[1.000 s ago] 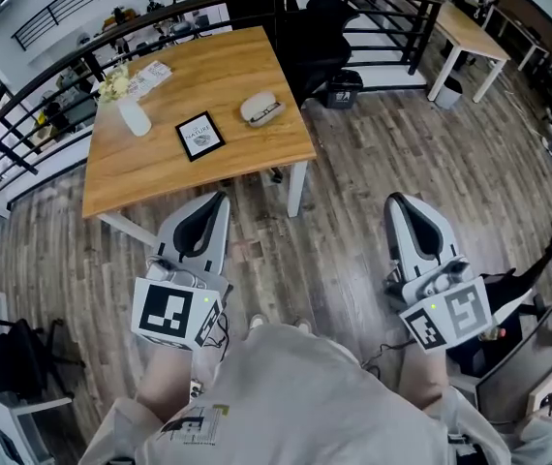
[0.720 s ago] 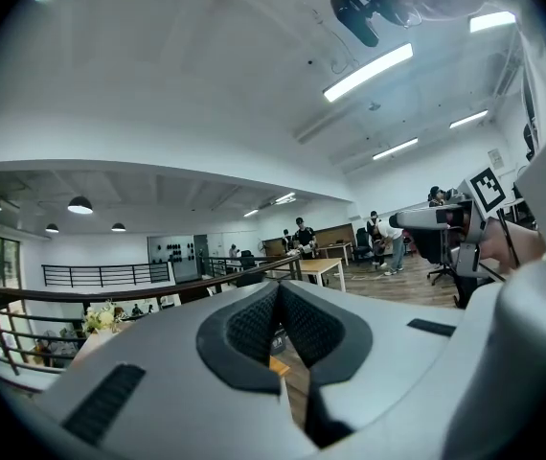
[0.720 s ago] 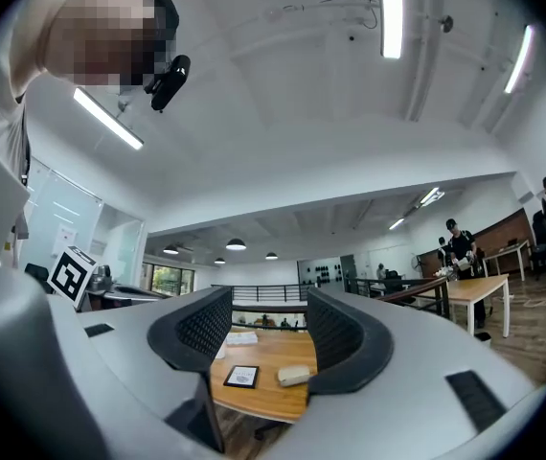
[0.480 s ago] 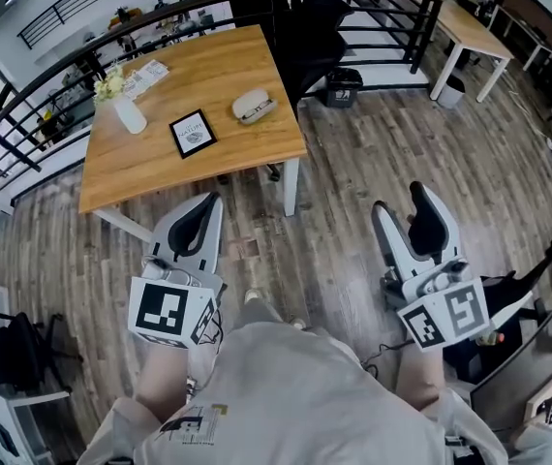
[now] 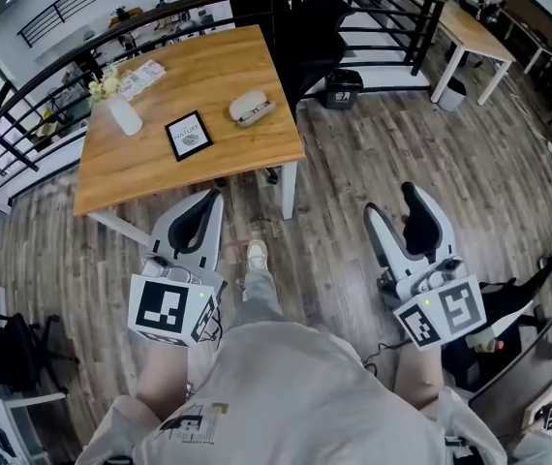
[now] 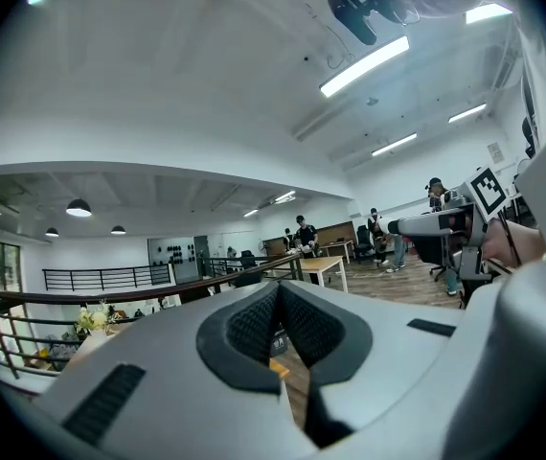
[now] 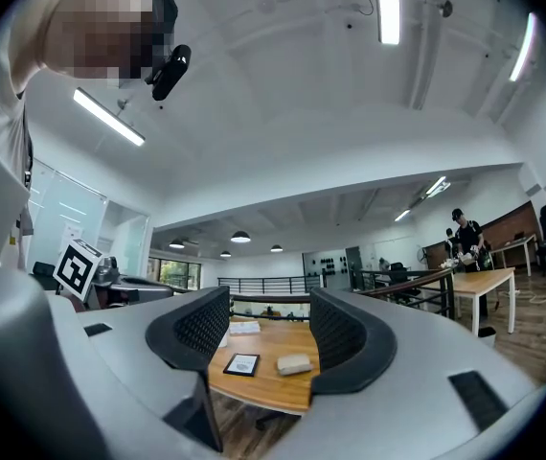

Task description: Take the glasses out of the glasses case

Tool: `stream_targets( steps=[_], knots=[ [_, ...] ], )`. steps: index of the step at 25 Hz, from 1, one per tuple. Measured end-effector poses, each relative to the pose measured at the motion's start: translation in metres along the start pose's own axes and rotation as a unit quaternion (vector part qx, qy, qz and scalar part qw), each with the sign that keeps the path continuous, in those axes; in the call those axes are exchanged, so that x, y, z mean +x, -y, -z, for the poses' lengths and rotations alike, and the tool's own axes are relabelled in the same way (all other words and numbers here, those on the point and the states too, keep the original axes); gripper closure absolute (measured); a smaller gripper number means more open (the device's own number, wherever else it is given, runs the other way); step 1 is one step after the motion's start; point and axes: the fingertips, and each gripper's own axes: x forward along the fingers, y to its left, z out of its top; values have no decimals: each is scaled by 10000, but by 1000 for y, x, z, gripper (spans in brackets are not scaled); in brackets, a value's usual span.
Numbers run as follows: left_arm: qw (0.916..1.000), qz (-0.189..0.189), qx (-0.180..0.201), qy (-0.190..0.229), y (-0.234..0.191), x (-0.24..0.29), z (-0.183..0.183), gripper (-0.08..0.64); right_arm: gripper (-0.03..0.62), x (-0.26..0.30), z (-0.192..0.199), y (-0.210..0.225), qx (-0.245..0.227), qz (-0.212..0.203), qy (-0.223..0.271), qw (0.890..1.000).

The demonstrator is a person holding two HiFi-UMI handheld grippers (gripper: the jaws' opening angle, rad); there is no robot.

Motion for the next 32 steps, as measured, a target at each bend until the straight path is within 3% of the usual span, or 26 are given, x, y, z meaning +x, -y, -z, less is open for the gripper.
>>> stream_targets(
  steps=[9, 15, 21, 32],
  knots=[
    [9999, -23, -135, -51, -44, 48, 23, 545, 321, 64, 20, 10, -26, -238, -170, 9996],
    [9997, 34, -190, -145, -89, 99, 39, 545, 321, 132, 26, 15, 87, -734, -178, 9971],
    [9991, 136, -262, -305, -149, 174, 58, 545, 321, 225, 48, 47, 132, -665, -494, 9965],
    [9960, 414, -479, -631, -296, 336, 91, 545, 321, 449, 72, 101, 211, -633, -903, 9937]
  ],
)
